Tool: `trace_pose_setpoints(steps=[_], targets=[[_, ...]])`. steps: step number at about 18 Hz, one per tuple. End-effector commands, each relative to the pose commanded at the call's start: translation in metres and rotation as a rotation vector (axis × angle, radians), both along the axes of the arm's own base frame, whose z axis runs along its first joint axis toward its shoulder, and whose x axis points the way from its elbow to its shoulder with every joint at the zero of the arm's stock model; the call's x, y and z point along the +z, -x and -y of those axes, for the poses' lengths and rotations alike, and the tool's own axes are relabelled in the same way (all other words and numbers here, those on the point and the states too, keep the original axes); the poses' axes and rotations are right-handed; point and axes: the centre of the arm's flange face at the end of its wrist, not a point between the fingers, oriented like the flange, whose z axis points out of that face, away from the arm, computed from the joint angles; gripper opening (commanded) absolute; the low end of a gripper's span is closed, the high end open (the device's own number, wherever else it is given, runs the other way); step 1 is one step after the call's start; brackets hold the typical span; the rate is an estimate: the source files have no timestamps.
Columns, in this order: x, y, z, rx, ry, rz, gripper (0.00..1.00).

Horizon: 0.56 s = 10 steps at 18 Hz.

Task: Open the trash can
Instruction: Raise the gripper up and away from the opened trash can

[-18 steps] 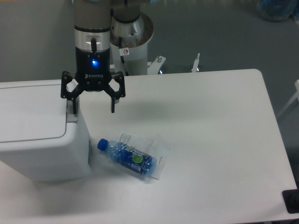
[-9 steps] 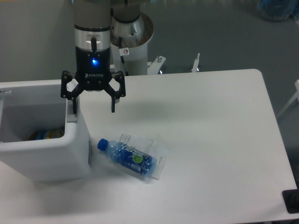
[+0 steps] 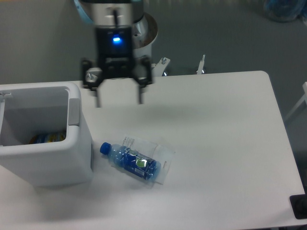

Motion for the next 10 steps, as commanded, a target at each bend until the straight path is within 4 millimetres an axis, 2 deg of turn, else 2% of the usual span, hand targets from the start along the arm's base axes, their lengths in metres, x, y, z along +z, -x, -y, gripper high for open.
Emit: trace_pose_setpoints(steps=[2, 4, 8, 10], targets=[[-0.018, 0.036, 0.013, -0.032, 0.072, -0.029, 1.00], [-0.033, 0.058, 0.026, -0.045, 0.161, -0.064, 1.00], [-0.057, 0.090, 0.036, -0.062, 0.267, -0.088, 1.00], [-0.070, 0.098, 0.038, -0.070, 0.289, -0.076, 1.00]])
